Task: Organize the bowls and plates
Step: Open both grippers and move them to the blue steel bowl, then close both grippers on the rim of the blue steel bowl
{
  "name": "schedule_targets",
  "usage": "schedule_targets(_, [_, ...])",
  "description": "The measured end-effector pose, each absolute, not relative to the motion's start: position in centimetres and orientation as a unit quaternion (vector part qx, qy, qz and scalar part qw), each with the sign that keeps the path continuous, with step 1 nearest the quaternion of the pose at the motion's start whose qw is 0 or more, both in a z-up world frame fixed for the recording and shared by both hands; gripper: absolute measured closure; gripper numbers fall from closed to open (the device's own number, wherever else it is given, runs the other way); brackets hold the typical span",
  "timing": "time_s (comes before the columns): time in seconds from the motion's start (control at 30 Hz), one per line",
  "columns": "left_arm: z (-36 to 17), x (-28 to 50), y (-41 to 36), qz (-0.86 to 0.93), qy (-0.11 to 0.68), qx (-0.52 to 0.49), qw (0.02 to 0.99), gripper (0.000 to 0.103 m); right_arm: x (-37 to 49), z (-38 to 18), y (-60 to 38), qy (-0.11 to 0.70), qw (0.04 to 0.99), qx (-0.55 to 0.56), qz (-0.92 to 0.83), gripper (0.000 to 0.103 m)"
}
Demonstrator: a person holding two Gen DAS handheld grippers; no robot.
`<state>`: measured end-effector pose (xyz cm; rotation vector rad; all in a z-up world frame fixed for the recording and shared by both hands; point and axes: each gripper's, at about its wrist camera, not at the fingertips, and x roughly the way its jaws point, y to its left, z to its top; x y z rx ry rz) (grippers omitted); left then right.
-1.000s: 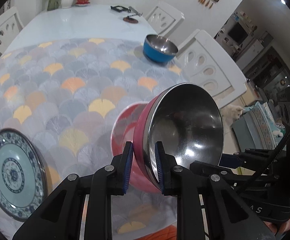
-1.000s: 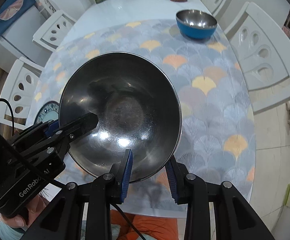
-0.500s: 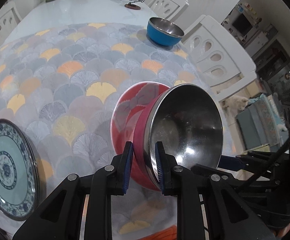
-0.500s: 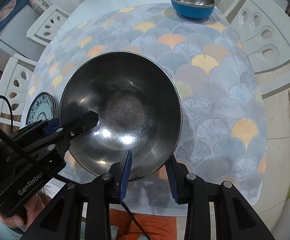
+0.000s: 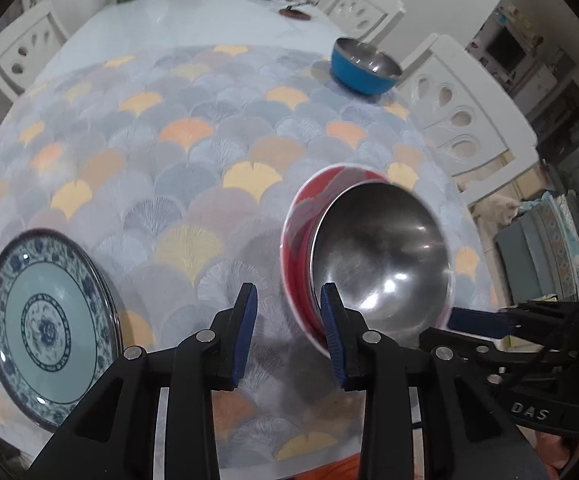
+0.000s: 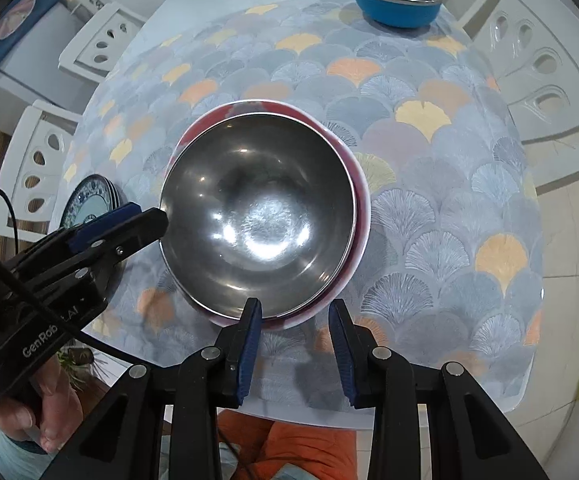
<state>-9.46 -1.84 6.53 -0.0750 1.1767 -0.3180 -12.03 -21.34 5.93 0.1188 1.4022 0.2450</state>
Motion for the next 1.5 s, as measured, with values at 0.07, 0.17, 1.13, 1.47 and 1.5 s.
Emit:
schedule_targets(0.07, [6.5, -9.4, -1.9, -0.150, 0.553, -0.035, 0.819, 0.073, -11.8, 5.9, -21.3, 0.646, 0.753, 0.049, 0.112, 0.070])
schedule_targets(0.17, [6.9, -9.3, -2.0, -0.146, 0.545, -0.025, 0.825, 0.073, -11.6, 6.2, -21.6, 0.646, 0.753, 0.051, 0.114, 0.070])
schedule_targets(1.13, [17.6, 11.1, -8.6, -0.241, 0.440, -0.019, 0.865, 0.031, 7.2, 14.8, -34.2, 0.555, 0.802, 0.213, 0.054, 0.046])
schedule_targets(1.47, [8.5, 21.5, -12.7, -0.249, 0.546, -0.077, 0.796, 0.061, 15.8, 8.4, -37.2, 0.584, 0.782, 0.217, 0.017, 0.049])
schedule_targets(1.5, [7.5, 22.2, -13.1, -0.248, 0.555, -0.081, 0.790, 0.063, 16.3, 7.6, -37.3, 0.589, 0.779, 0.215, 0.016, 0.051])
